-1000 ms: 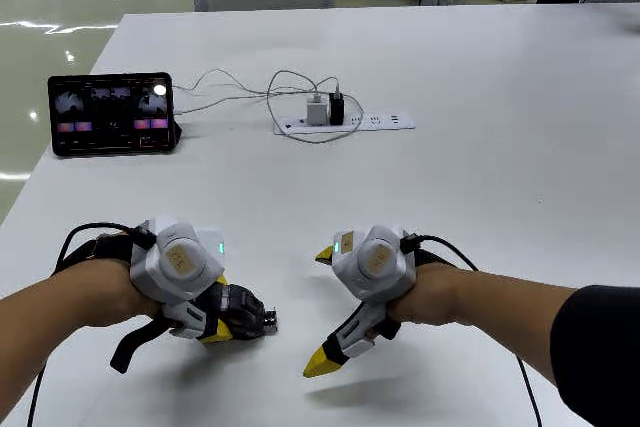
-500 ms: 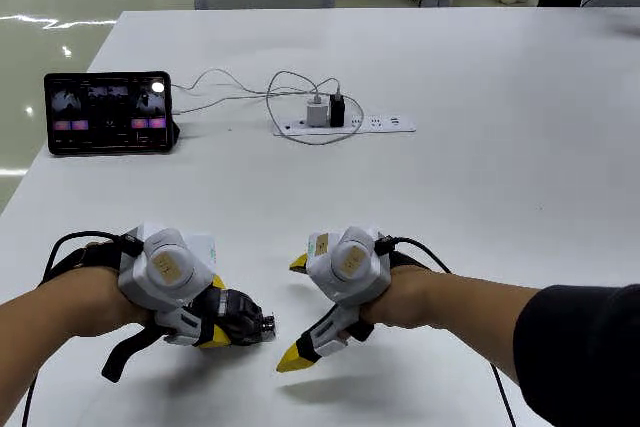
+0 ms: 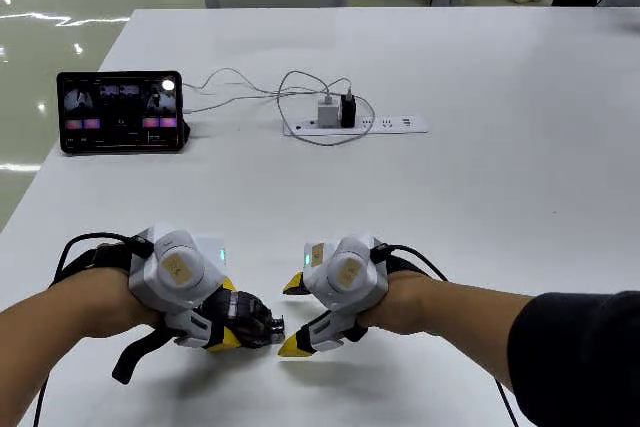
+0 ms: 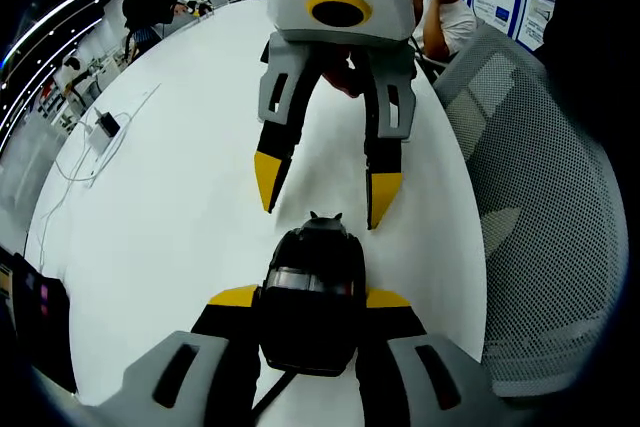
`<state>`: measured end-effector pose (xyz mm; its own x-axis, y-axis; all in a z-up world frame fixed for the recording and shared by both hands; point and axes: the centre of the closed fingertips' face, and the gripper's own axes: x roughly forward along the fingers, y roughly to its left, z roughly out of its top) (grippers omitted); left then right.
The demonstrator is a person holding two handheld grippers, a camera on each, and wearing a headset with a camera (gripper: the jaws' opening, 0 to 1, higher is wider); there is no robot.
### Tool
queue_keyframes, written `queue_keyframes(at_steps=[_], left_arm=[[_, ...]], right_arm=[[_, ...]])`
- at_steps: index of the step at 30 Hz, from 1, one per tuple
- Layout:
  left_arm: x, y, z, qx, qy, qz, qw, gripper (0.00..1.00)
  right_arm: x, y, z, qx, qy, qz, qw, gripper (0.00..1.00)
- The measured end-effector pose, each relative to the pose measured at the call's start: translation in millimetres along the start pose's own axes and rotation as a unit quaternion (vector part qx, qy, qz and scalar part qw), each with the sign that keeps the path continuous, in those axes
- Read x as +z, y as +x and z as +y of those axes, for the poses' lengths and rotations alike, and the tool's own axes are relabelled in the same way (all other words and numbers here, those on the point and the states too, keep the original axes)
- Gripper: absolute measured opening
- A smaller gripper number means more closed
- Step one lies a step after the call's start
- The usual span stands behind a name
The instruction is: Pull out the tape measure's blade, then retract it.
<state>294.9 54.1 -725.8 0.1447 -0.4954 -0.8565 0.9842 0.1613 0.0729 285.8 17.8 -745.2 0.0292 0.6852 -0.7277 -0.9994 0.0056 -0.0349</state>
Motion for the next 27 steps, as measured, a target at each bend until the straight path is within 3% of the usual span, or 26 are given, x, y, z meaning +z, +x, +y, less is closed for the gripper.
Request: queue_keyframes(at_steps=[6,13,20,27], left_arm=[[0.2,-0.3,-0.3,0.0,-0.002,0.0,1.0,0.31],[0.1,-0.2,0.0,0.001,-0.004,-0.002,1.0,0.31],[0.2,-0.4,-0.3,0.0,-0.005,-0.002,1.0,0.31],[0.3,-0.4,-0.5,0.002,-0.005,-0.003,1.0,0.31]], right_arm=[[-4.5,3.1,1.6,0.01,0.001,0.008,0.9999,0.33],[-6.8,5.9,-2.5,0.001,-0.003,0.013,0.9999,0.21],[-1.3,11.5,0.3,0.008,-0.016,0.013,0.9998,0.16],[-1.1,12.1,2.2,0.024,0.0,0.016,0.9996,0.12]])
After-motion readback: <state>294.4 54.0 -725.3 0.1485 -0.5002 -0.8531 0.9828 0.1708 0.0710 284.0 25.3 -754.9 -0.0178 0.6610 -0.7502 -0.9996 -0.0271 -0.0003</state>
